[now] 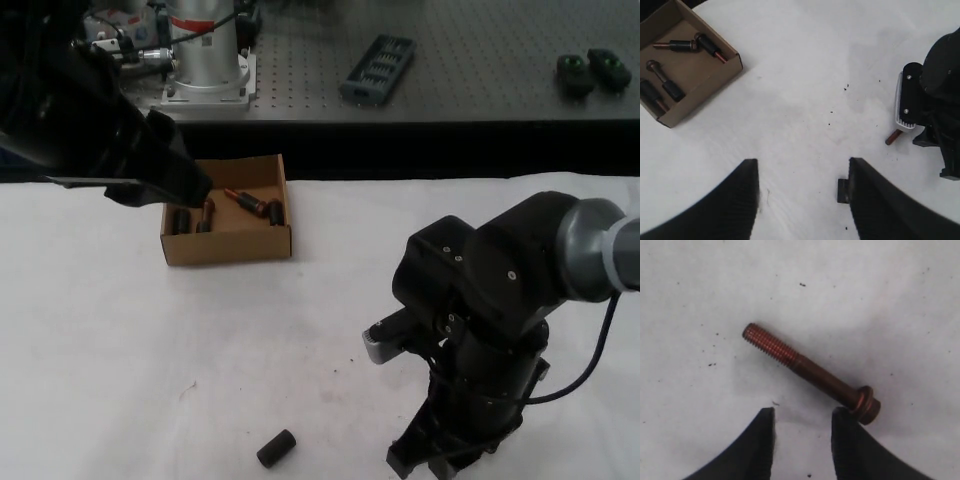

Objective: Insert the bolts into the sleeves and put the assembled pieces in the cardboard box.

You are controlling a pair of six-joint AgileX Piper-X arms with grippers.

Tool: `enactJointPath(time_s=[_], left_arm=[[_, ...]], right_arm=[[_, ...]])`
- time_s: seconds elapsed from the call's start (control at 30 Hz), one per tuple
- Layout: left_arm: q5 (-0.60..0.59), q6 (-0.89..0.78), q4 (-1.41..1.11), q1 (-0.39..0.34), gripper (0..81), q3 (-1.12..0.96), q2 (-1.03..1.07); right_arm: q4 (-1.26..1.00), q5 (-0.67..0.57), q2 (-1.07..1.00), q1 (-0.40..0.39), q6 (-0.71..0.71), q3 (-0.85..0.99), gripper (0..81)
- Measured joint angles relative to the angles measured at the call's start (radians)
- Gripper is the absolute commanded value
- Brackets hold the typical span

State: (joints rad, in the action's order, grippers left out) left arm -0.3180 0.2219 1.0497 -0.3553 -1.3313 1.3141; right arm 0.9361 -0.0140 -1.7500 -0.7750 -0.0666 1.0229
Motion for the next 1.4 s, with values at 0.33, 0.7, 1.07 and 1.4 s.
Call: enactJointPath(time_s=[0.33,0.7,1.07,1.4], left_arm=[[0.014,0.013,0.015,0.0,40.0,0.0,0.0],[0.031,0.014,0.032,0.0,40.0,0.0,0.0],[0.045,0.014,0.035,0.0,40.0,0.0,0.0],[0.045,0.014,0.038,0.0,40.0,0.0,0.0]], right_arm=[[-0.133,0.037,0.0,0.002,0.037,-0.063,29.5],[-0.29,0.052,0.0,0.125,-0.023,-0.063,29.5],[-0.357,-0.178,0.0,0.149,-0.424,-0.063,29.5],[-0.34,-0.179,0.0,0.145,-0.63,-0.063,29.5]])
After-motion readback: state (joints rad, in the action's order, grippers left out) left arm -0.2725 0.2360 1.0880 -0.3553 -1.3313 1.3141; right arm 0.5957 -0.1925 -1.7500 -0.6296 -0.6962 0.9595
